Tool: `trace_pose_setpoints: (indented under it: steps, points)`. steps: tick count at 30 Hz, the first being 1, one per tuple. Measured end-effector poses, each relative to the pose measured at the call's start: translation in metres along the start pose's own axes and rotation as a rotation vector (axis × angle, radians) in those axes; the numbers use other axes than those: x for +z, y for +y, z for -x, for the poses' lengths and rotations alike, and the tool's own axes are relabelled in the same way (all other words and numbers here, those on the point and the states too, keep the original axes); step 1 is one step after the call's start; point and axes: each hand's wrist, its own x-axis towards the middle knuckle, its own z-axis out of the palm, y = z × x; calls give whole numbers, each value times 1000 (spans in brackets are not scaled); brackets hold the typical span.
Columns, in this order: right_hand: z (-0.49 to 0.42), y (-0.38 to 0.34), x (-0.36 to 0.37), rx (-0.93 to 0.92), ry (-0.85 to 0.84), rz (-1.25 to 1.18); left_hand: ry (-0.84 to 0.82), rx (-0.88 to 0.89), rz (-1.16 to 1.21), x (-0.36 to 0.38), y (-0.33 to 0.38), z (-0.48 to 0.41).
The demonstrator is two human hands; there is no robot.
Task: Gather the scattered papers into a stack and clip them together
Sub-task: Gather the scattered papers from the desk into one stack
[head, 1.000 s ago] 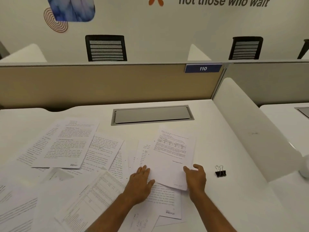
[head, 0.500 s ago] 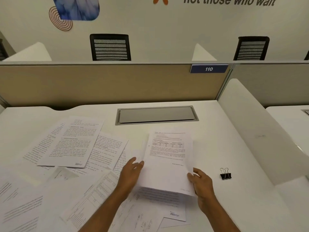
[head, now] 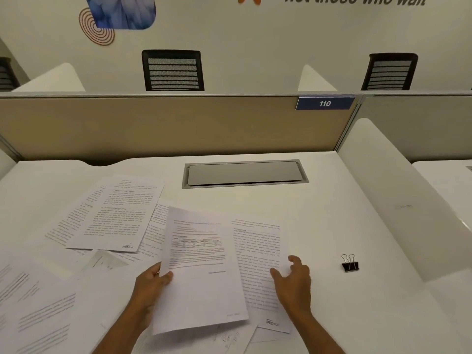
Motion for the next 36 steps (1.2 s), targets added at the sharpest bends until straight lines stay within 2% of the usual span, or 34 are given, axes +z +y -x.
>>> trace_pose_setpoints:
  steps: [6, 10, 17, 24, 30, 36]
  points:
    - [-3, -16, 14, 20, -32, 335, -15, -58, 40, -12, -11, -10]
    - [-3, -24, 20, 46, -54, 387, -56, -64, 72, -12, -10, -8]
    - [-4, -12, 15, 1, -7, 11, -111, -105, 114, -14, -16, -7]
    - [-9, 6, -19, 51, -100, -454, -195, -136, 176, -13, -23, -8]
    - [-14, 14, -59, 31, -63, -582, -265, -118, 192, 8, -17, 3]
    - [-8, 20, -62, 13, -173, -608, -298, -88, 226, 26, -9, 12]
